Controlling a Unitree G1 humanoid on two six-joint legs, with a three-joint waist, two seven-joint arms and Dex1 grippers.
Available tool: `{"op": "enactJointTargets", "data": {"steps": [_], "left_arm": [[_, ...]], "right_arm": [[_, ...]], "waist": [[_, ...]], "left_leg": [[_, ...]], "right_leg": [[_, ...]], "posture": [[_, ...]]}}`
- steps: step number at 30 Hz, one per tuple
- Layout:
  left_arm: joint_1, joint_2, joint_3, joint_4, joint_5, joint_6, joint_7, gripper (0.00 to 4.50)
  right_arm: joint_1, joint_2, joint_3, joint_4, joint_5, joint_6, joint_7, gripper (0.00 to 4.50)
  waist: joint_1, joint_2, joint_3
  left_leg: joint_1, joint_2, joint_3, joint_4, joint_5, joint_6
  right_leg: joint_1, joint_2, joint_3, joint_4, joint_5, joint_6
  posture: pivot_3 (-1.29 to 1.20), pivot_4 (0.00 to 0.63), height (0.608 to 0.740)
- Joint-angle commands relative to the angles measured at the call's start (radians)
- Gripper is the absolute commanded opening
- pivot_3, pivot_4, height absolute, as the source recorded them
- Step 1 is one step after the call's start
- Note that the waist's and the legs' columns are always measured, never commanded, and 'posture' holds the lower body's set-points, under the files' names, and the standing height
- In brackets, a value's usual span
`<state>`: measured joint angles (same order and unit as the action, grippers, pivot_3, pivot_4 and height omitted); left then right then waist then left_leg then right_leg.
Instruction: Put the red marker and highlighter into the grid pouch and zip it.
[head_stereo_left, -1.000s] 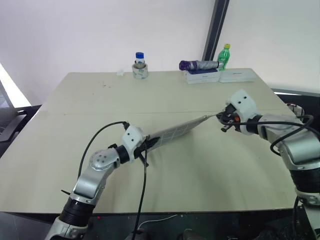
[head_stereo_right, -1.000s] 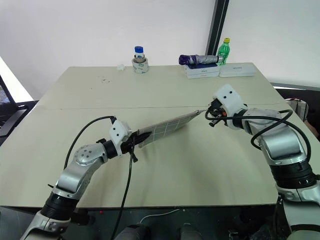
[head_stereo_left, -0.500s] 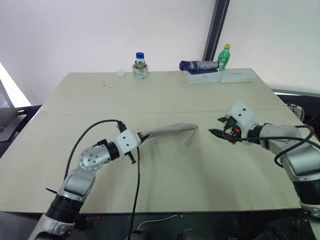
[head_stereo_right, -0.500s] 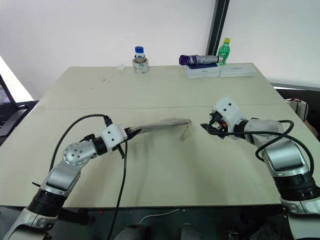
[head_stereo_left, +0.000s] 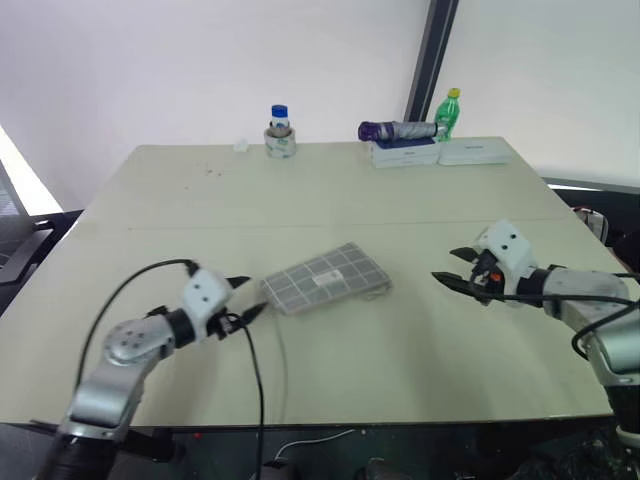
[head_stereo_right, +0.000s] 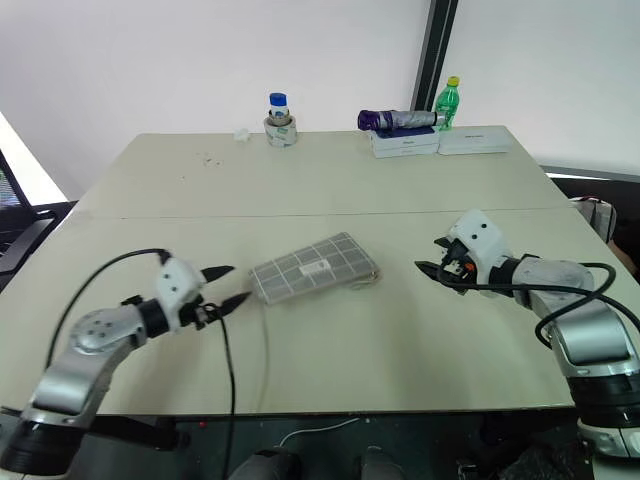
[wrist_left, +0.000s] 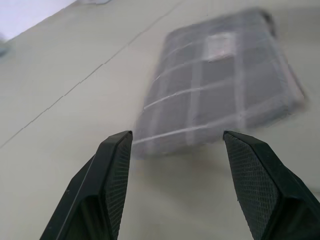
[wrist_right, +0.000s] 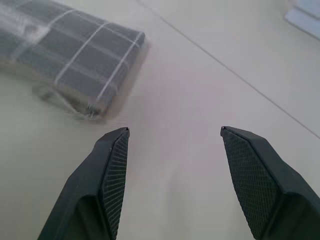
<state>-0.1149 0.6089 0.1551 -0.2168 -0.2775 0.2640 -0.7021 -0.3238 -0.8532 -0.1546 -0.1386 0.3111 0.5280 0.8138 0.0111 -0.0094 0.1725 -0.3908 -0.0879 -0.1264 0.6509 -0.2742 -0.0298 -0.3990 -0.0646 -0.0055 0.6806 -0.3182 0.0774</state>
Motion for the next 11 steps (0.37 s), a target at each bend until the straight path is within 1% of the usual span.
{"op": "enactJointTargets", "data": {"steps": [1,7,11], "left_arm": [[0.032,0.020,0.171,-0.028,-0.073,0.056,0.055,3.01],[0.132,0.052,0.277,-0.055,-0.116,0.127,0.057,3.01],[0.187,0.058,0.320,-0.076,-0.139,0.123,0.048,3.01]], "right_arm": [[0.028,0.001,-0.090,0.029,0.049,-0.074,0.048,3.01],[0.054,-0.006,-0.126,0.086,0.082,-0.093,0.095,3.01],[0.054,-0.005,-0.125,0.112,0.104,-0.092,0.134,3.01]], "waist": [[0.001,0.000,0.000],[0.001,0.000,0.000],[0.001,0.000,0.000]], "left_leg": [[0.000,0.000,0.000,0.000,0.000,0.000],[0.000,0.000,0.000,0.000,0.000,0.000],[0.001,0.000,0.000,0.000,-0.001,0.002]], "right_leg": [[0.000,0.000,0.000,0.000,0.000,0.000],[0.001,0.000,0.000,0.000,0.000,0.000],[0.001,0.000,0.000,0.000,0.000,0.000]], "posture": [[0.00,0.150,0.740],[0.00,0.150,0.740],[0.00,0.150,0.740]]}}
